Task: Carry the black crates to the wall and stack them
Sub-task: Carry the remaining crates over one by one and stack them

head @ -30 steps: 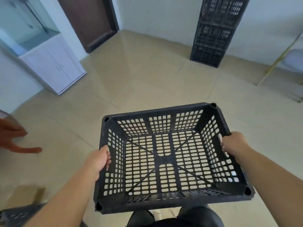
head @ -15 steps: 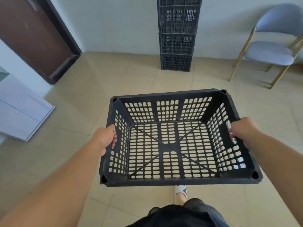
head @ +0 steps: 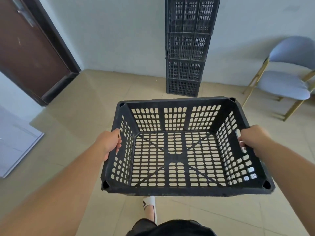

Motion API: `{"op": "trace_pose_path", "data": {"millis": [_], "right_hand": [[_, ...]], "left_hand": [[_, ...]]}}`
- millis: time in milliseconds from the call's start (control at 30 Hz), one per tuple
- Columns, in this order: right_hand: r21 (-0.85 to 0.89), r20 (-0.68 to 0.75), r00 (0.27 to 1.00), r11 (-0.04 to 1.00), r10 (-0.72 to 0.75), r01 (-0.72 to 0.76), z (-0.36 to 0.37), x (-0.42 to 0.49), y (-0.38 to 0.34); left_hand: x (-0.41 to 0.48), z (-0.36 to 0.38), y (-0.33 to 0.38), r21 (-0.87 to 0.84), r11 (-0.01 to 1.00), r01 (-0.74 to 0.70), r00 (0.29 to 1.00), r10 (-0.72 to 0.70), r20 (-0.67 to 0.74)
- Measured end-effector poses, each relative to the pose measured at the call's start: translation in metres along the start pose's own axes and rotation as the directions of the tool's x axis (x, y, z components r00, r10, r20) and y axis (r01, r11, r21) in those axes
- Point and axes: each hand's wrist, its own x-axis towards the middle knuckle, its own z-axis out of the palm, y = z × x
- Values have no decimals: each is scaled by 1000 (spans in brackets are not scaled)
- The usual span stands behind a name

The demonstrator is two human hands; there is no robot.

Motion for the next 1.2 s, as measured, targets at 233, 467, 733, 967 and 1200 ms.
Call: {"op": "trace_pose_path", "data": {"millis": [233,467,733,967,1200], "right_hand": [[48,-64,998,999,28,-25,32,45,-94],[118,-79,995,991,68,-59,43,104,-153],[132,-107,991,989,78,-64,20,227,-224],[130,-108,994,991,15,-1,-17,321,-306],[104,-67,998,994,-13,20,-34,392,-398]], "left_hand": [[129,-23,91,9,1000,-16,996,16,84],[225,-7,189,83,993,-80,990,70,119],[318,64,300,99,987,-123,983,107,148],[374,105,381,51,997,-59,987,50,153],[443,121,471,84,988,-131,986,120,116]]}}
